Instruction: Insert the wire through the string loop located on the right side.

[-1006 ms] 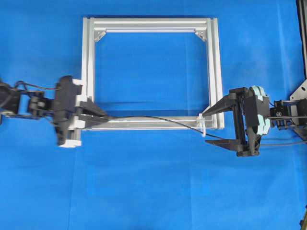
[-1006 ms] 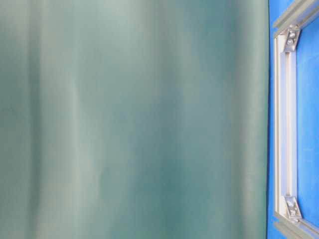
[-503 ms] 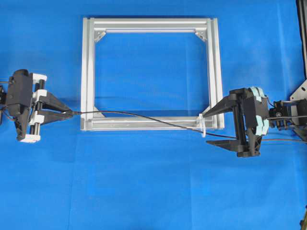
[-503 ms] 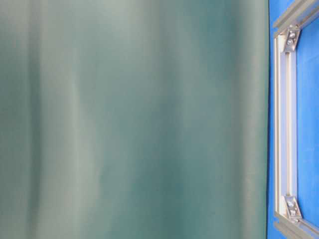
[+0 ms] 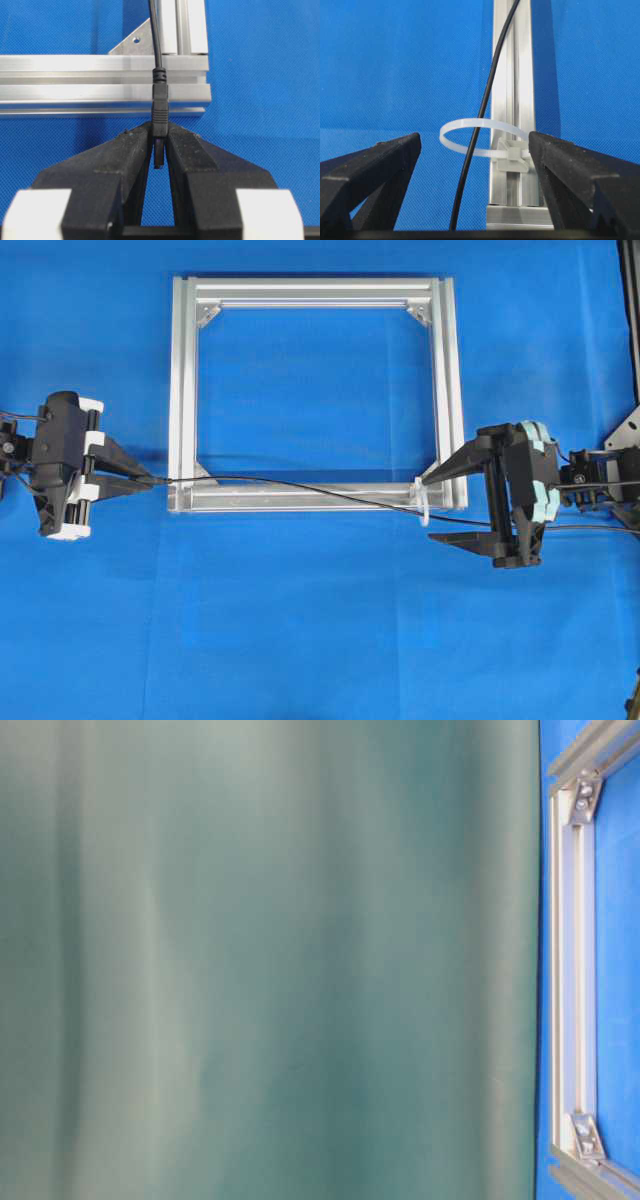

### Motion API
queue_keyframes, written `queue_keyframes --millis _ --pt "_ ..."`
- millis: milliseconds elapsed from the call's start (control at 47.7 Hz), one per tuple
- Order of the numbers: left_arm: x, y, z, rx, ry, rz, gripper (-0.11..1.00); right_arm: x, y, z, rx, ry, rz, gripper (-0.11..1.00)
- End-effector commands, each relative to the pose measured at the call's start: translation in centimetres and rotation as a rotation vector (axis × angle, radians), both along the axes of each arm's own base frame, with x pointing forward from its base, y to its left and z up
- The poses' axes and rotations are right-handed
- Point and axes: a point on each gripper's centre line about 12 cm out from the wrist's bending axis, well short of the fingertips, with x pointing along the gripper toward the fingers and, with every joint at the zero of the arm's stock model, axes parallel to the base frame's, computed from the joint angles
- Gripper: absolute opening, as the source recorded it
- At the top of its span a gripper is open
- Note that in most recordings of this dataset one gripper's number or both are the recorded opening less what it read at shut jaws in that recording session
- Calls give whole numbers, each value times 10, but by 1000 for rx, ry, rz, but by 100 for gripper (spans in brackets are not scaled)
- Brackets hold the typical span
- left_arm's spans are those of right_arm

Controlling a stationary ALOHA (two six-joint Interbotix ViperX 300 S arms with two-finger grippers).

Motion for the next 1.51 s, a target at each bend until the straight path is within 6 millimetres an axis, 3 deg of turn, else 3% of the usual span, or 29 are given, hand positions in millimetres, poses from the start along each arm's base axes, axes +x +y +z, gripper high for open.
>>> queue_keyframes --millis 0,63,293,335,503,692,964,1132,1488 --pt "4 -1 5 -3 -21 -2 8 5 1 8 6 -33 2 95" --pt "4 -1 5 -4 -23 -1 13 5 1 9 6 -35 2 95" --pt "3 1 4 -4 -17 5 81 5 2 8 6 -27 3 95" --pt "3 1 5 -4 -17 5 87 5 2 9 7 -28 4 95" --pt "6 0 13 -12 -36 6 82 6 3 19 15 -40 9 95" --pt "16 -1 44 -15 -116 -3 83 6 1 44 14 -72 23 95" --pt "9 0 77 -31 -193 0 83 3 -7 83 -19 -121 32 95" --pt "6 1 88 -35 -241 1 83 2 -10 86 -28 -124 28 95" --pt "7 1 86 -36 -233 3 83 3 -10 84 -30 -115 28 95"
